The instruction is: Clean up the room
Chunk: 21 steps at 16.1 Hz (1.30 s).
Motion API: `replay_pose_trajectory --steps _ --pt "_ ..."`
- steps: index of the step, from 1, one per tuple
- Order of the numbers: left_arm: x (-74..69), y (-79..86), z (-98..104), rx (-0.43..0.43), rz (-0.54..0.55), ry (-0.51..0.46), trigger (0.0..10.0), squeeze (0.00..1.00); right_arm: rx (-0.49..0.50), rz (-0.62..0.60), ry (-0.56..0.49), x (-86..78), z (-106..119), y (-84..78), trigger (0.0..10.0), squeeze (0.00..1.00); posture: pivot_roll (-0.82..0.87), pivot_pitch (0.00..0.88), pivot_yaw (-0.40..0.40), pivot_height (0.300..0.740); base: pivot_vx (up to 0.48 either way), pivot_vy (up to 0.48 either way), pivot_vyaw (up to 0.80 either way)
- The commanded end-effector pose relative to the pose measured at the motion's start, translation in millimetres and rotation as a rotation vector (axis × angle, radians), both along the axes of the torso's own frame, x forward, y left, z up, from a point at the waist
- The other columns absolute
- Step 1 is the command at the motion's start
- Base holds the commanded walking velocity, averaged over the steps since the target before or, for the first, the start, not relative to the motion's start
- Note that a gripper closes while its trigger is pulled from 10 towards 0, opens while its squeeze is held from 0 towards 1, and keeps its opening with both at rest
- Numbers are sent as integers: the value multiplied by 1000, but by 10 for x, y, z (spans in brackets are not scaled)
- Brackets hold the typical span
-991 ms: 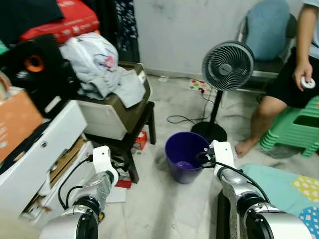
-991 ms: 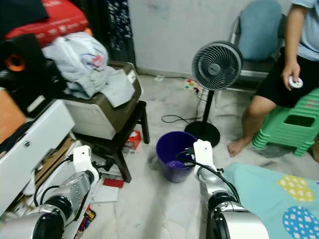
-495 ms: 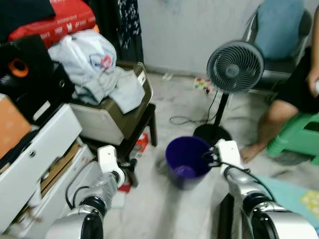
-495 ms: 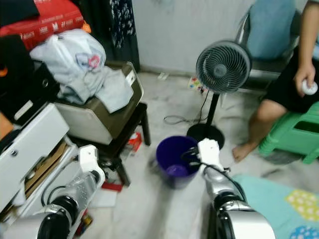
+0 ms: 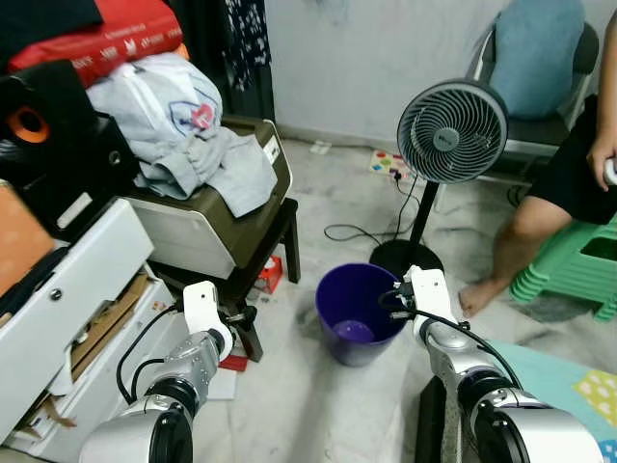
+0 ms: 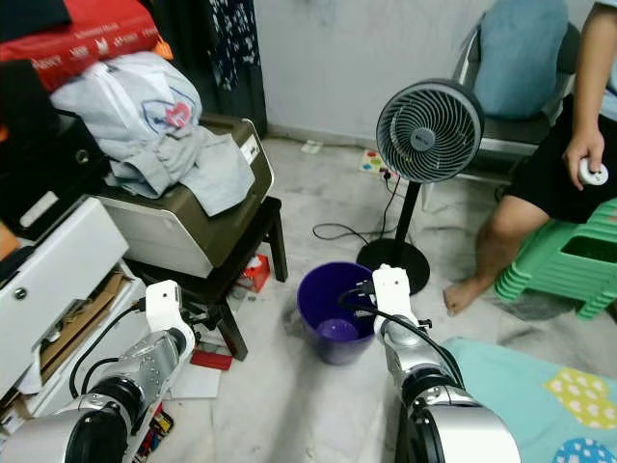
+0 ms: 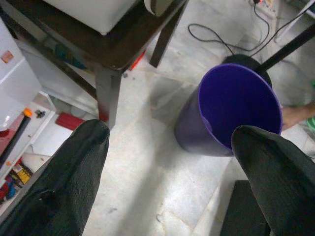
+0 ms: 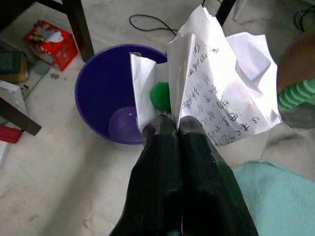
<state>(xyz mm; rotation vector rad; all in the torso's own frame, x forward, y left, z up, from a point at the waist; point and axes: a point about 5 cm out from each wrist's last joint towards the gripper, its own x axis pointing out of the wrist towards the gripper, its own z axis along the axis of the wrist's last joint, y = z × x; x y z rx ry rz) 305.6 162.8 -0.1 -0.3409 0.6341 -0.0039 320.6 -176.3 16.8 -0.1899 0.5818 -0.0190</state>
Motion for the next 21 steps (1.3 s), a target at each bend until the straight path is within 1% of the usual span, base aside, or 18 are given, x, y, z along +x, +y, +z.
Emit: replay_pose_trajectory --steps 1,11,21 --pt "17 47 19 30 0 4 10000 0 0 1 -6 26 27 12 10000 0 -121 0 42 740 0 0 0" --pt "56 38 56 30 11 -6 10000 0 -6 7 -14 61 67 12 10000 0 -119 0 34 740 0 0 0" --pt "44 48 45 32 11 0 10000 0 6 2 -10 50 53 23 10000 0 -120 0 40 740 0 0 0"
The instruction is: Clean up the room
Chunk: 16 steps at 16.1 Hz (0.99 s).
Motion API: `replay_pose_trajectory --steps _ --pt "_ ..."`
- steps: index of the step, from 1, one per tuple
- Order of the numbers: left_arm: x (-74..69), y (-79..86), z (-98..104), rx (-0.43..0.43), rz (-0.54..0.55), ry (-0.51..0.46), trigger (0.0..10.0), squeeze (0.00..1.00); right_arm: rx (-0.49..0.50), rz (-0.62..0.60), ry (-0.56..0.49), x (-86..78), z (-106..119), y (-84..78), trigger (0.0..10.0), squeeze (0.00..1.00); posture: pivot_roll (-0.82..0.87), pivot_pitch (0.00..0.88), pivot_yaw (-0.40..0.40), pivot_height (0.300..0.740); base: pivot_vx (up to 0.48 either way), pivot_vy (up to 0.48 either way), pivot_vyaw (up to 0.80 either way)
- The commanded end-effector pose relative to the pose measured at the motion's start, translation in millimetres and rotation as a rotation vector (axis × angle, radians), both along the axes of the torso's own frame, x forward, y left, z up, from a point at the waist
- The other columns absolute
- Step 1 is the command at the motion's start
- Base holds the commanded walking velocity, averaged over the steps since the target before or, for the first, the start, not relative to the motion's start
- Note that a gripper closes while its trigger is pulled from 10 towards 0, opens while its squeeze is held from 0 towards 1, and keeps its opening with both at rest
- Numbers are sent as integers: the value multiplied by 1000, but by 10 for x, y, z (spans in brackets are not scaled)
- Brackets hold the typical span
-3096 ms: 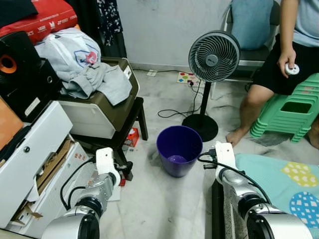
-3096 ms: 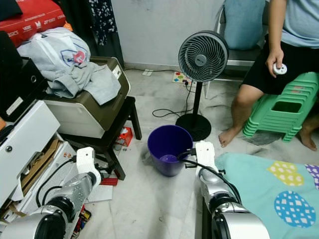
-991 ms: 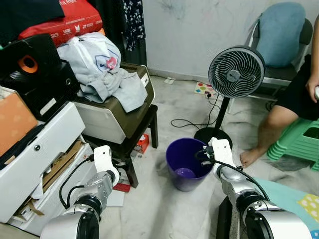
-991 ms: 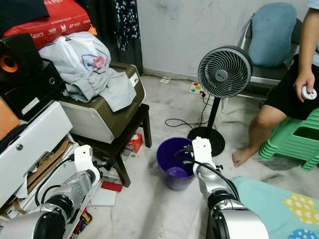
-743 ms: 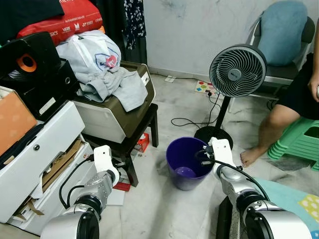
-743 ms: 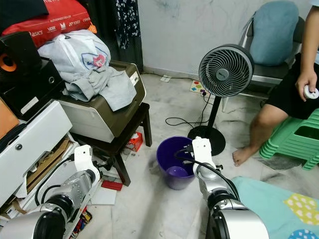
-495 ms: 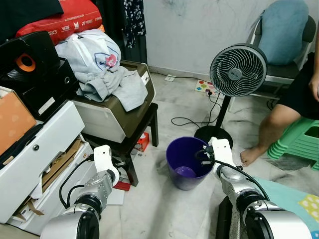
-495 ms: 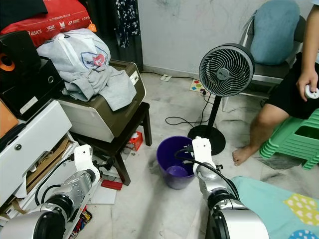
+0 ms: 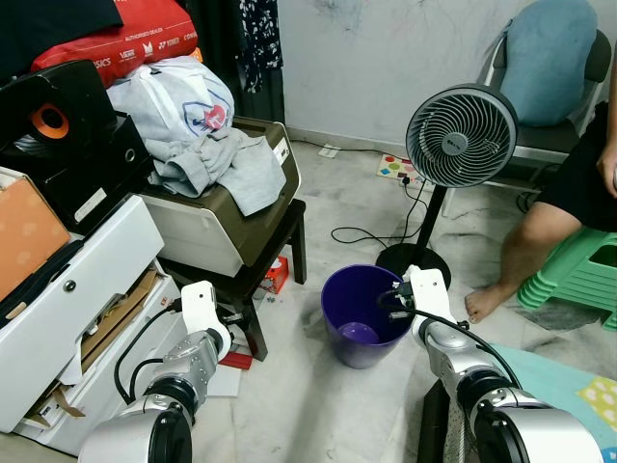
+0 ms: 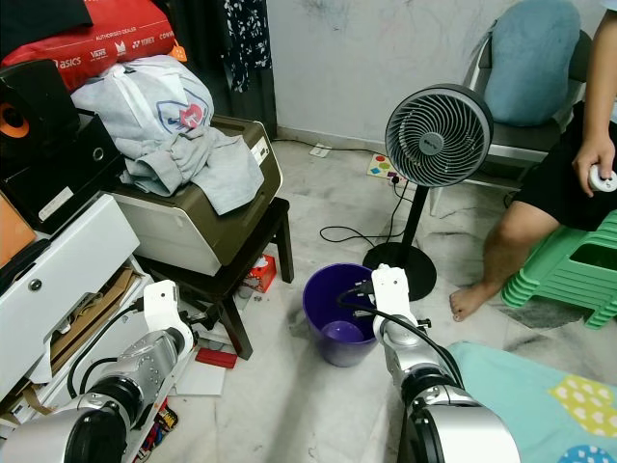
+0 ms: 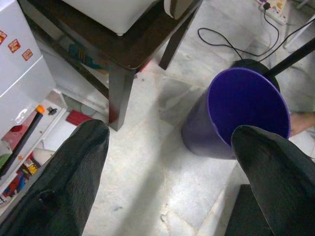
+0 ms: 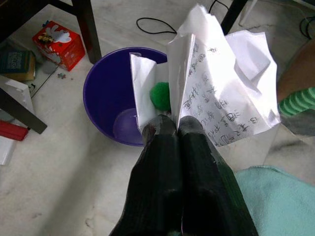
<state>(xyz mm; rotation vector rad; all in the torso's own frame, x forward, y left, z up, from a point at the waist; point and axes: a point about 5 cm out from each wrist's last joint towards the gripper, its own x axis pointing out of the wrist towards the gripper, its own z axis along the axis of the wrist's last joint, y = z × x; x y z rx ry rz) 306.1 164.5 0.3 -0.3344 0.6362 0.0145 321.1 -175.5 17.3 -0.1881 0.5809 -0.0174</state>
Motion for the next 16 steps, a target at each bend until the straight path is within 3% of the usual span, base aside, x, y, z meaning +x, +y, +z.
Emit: replay_pose_trajectory --steps 1,6,16 --pt "38 30 40 20 -4 -4 10000 0 5 1 -10 45 48 15 10000 0 -120 0 40 740 0 0 0" --pt "36 21 37 16 -4 -2 10000 0 -1 13 -7 45 47 21 10000 0 -119 0 36 740 0 0 0" --pt "22 13 26 -7 -12 -10 10000 0 10 1 2 21 20 19 10000 0 -120 0 42 740 0 0 -773"
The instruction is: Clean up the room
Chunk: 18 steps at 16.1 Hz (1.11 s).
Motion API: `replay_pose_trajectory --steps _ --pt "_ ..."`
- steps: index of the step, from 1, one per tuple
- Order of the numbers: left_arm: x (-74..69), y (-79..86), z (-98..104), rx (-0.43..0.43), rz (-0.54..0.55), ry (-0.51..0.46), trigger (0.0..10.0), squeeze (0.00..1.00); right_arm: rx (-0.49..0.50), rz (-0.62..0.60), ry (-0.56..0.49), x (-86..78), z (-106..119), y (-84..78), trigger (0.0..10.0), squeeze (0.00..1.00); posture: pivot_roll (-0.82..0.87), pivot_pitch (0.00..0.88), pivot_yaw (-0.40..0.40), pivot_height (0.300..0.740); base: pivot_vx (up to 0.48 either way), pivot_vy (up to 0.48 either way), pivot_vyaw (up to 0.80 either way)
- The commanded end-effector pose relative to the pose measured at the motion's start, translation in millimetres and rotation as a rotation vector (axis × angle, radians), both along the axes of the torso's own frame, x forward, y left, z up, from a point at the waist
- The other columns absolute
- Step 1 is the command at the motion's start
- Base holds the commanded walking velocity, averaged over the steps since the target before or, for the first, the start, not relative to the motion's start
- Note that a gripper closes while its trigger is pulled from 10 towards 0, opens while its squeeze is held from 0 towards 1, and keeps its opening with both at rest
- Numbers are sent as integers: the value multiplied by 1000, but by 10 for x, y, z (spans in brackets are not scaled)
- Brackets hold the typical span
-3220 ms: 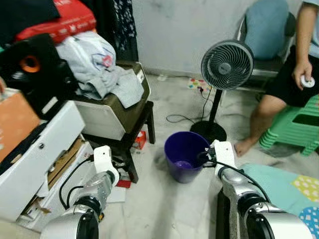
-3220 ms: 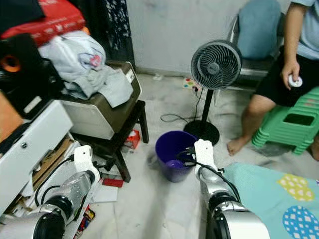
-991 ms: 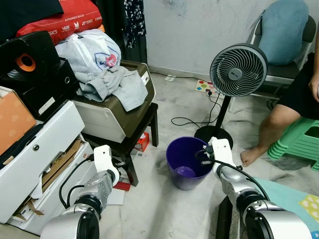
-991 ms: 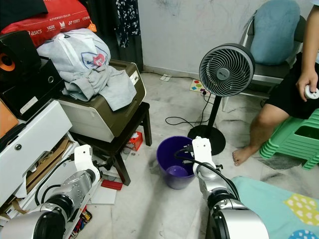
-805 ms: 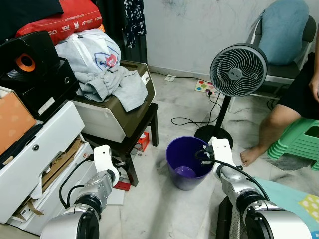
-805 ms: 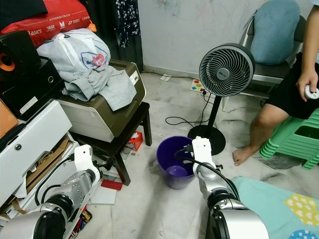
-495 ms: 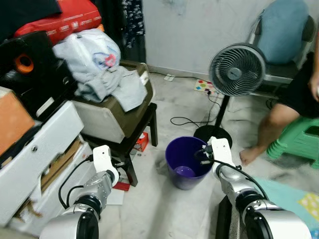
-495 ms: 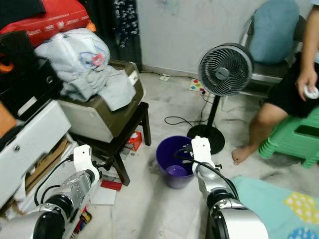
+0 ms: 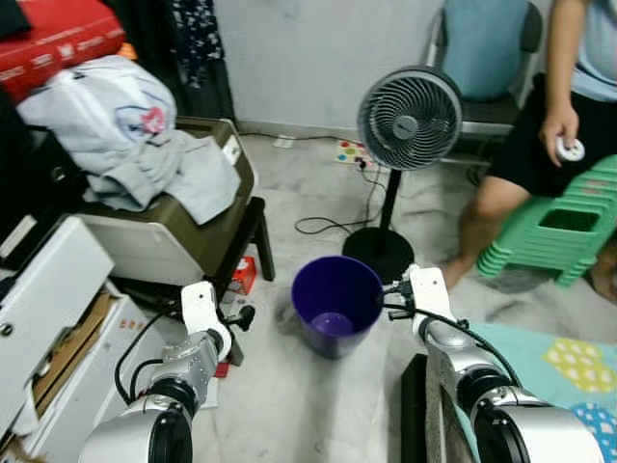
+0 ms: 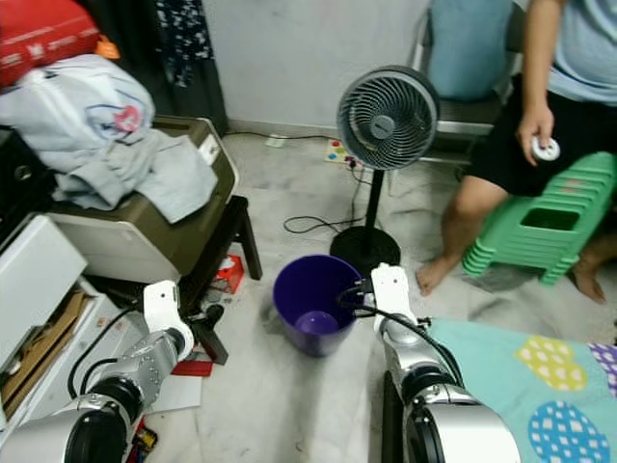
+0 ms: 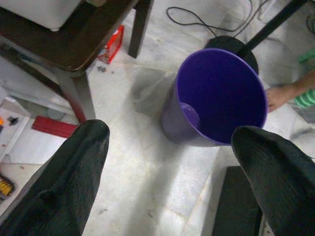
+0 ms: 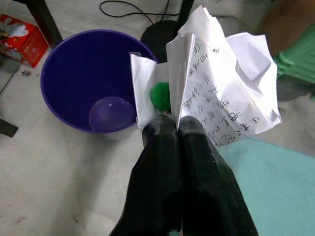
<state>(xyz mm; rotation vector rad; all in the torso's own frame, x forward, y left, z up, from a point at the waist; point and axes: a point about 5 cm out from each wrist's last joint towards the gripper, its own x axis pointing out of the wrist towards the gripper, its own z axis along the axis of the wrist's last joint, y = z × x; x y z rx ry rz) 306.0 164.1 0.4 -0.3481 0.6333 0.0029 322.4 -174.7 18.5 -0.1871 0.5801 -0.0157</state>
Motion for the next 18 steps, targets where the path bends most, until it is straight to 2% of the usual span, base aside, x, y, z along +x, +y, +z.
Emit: replay_pose_trajectory --steps 1,5,16,18 --pt "21 17 23 9 -6 -4 10000 0 9 -1 4 7 5 10 10000 0 -120 0 41 740 0 0 -688" --pt "16 16 17 7 -5 -1 10000 0 11 -2 4 3 2 7 10000 0 -121 0 41 740 0 0 -123" --pt "13 11 14 4 -3 1 10000 0 -4 12 2 12 11 13 10000 0 -120 0 38 740 280 0 0" --pt "13 12 13 5 -2 2 10000 0 -5 20 -3 37 32 73 10000 0 -120 0 38 740 281 0 0"
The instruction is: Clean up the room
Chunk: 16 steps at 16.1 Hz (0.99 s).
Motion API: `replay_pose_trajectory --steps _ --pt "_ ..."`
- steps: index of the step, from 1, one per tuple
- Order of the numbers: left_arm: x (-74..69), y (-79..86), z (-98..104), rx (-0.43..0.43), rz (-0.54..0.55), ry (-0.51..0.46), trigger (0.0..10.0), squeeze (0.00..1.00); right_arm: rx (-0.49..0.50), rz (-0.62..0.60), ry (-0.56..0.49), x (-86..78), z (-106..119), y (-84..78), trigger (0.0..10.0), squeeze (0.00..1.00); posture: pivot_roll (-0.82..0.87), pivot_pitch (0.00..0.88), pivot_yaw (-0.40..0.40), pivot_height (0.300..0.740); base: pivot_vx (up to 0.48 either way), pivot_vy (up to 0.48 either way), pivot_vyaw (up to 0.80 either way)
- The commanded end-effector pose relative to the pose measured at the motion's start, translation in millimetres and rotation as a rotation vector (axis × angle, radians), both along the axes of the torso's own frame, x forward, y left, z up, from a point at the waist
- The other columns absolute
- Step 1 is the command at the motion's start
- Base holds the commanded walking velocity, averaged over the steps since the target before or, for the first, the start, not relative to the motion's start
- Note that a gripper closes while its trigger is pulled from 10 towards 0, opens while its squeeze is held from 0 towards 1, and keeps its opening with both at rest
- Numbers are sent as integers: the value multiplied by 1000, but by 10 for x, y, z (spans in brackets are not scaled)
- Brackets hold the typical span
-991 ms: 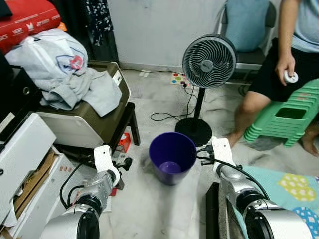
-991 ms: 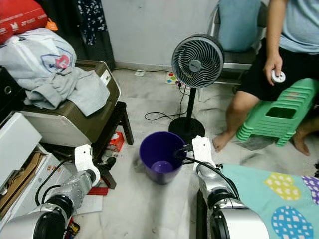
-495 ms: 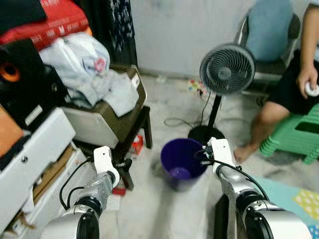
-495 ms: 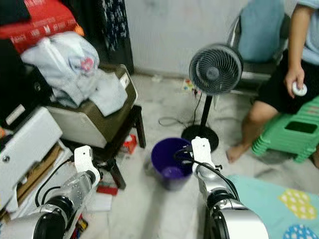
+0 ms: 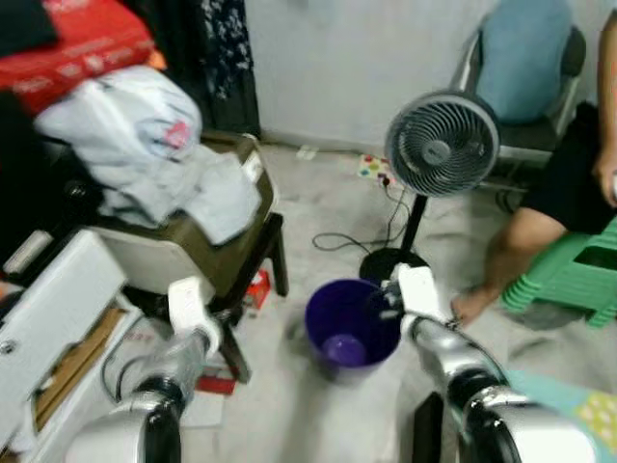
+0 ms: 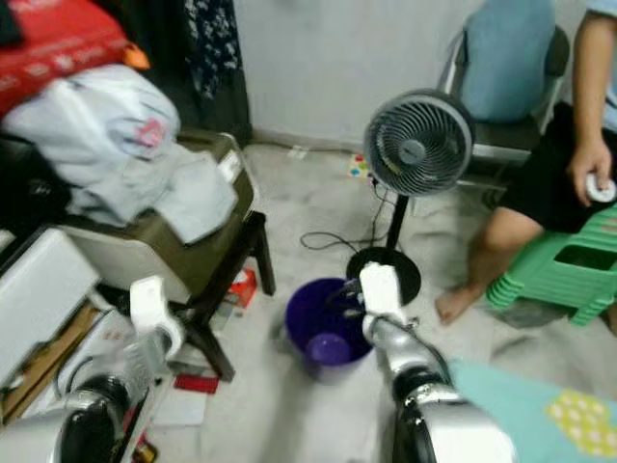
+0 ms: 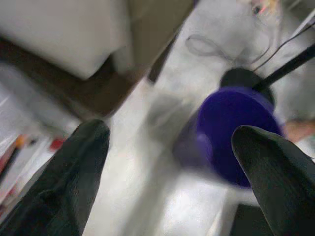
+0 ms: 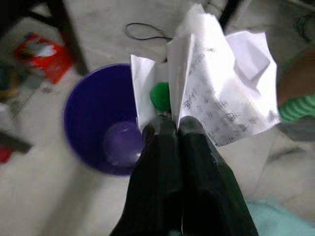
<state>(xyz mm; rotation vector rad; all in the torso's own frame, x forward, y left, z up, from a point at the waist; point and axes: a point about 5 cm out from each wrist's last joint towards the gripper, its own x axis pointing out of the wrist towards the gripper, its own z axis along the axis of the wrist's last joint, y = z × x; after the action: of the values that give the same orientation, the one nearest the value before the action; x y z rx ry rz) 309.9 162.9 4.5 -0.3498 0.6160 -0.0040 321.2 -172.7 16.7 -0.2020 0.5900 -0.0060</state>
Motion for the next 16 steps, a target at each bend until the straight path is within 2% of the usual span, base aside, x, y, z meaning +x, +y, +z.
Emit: replay_pose_trajectory --steps 1,2,5,6,10,11,12,14,15,16 --pt "-25 27 -27 10 3 23 10000 0 20 27 -5 44 32 184 10000 0 -119 0 42 740 247 0 0" --pt "-23 29 -26 11 4 24 10000 0 24 36 -1 38 23 233 10000 0 -119 0 42 740 247 0 0" --pt "-33 -31 -44 43 -40 48 10000 0 54 67 32 -38 -58 545 10000 0 -105 0 45 740 0 0 0" --pt "-40 -56 -53 50 -55 54 10000 0 64 66 44 -65 -84 598 10000 0 -103 0 45 740 0 0 0" --pt "-96 -200 -117 75 -104 82 10000 0 108 -17 117 -176 -201 630 10000 0 -102 0 44 740 0 0 0" --pt "-117 -236 -137 88 -132 87 10000 0 143 9 141 -226 -235 758 10000 0 -96 0 40 740 0 0 0" --pt "-120 -240 -139 93 -141 86 10000 0 142 31 143 -238 -241 800 10000 0 -96 0 40 740 0 0 0" --pt "-146 -196 -162 101 -145 89 10000 0 132 91 130 -245 -234 868 10000 0 -81 0 36 740 0 0 0" --pt "-142 -183 -154 112 -159 71 10000 0 131 93 107 -218 -209 850 10000 0 -69 0 26 740 0 0 0" --pt "-91 -176 -95 153 -197 14 10000 0 144 100 45 -131 -115 854 10000 0 -63 0 21 740 0 0 0"
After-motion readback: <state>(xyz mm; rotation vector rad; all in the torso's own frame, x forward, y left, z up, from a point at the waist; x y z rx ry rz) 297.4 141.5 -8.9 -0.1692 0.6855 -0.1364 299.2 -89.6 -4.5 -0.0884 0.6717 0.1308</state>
